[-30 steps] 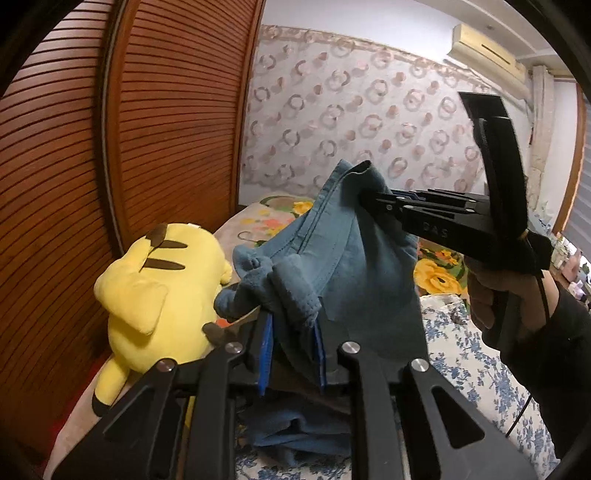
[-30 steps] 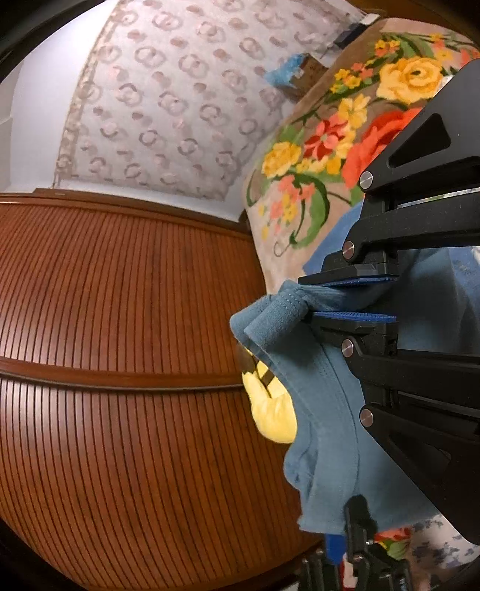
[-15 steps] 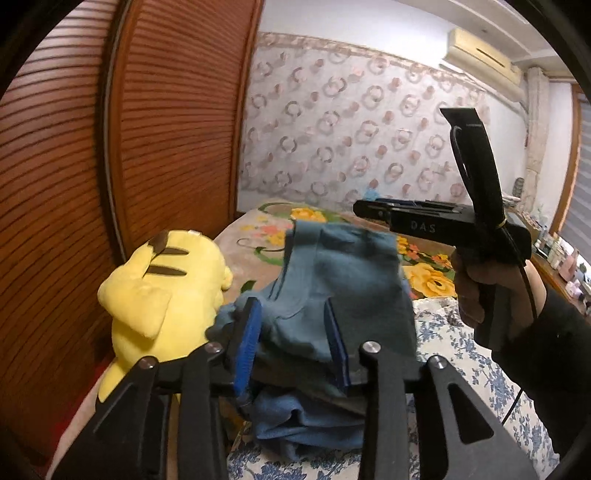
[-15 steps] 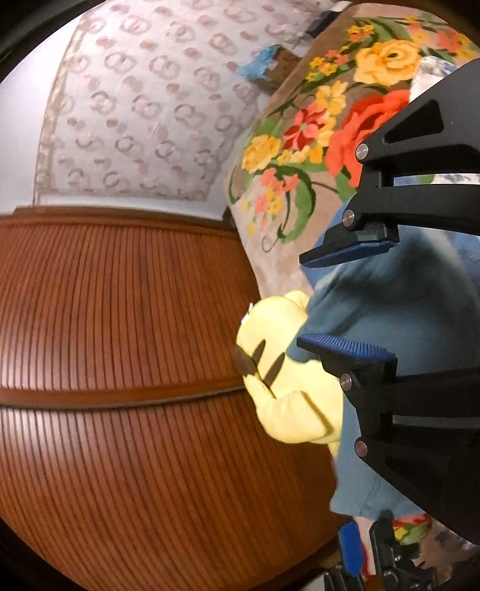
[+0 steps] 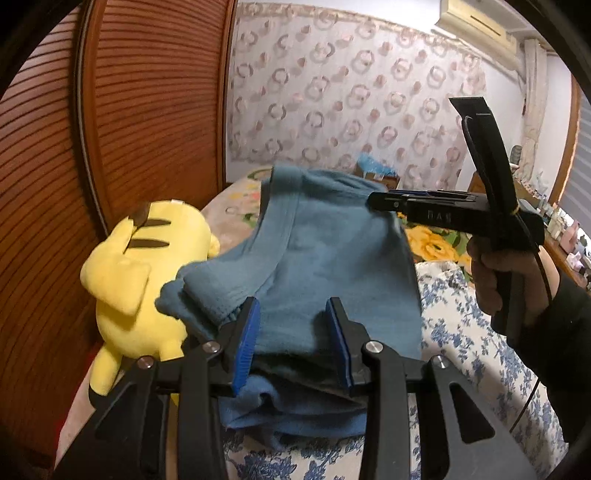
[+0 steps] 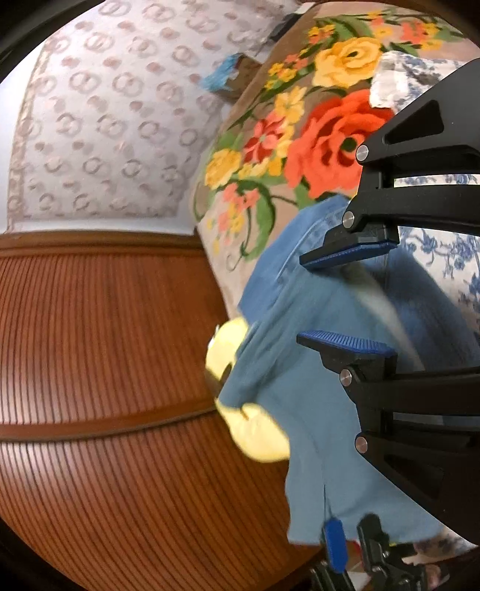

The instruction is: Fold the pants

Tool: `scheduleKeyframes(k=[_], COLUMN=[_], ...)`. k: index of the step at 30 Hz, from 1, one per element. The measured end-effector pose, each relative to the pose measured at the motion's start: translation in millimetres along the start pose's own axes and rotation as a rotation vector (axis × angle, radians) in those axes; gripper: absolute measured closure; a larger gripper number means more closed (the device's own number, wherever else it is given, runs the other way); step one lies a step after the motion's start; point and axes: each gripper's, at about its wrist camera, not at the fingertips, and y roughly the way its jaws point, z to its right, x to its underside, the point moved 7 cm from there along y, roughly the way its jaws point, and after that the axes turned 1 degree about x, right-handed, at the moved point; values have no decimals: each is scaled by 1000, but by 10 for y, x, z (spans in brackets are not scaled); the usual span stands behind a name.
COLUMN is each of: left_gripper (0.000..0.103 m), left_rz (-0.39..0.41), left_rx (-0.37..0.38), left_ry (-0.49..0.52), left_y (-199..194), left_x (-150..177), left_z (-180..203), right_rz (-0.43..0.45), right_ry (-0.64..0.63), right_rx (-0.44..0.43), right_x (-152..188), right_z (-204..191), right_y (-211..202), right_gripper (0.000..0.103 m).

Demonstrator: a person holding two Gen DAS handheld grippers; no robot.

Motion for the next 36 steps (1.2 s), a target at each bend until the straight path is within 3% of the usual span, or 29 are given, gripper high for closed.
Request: scheduleKeyframes(k=[6,15,18,25,29,36], left_gripper=[67,67,60,55,44,42], left_rz=[-4,8,11,20,34,36], left_rx=[-20,-15,-7,25,45,76], left_ry=[25,66,82,134,149,182], left_y=[-70,-315,-431,-667,-816,-993], left_x=[6,39,74,160,233,358], left_z=[35,126,165,306,381,548], right_rz=[20,76,86,115,129,144], right_ry=[34,45,48,67,80,110], right_rx=[3,8,12,42,70,112], right_x=[29,80,166,372,505,784], right_z=[8,-242,-329,-445,-471,-485], right_y=[-103,-679,-869,-1297,-1533,-1887], right_gripper=[67,67,67,67,67,63])
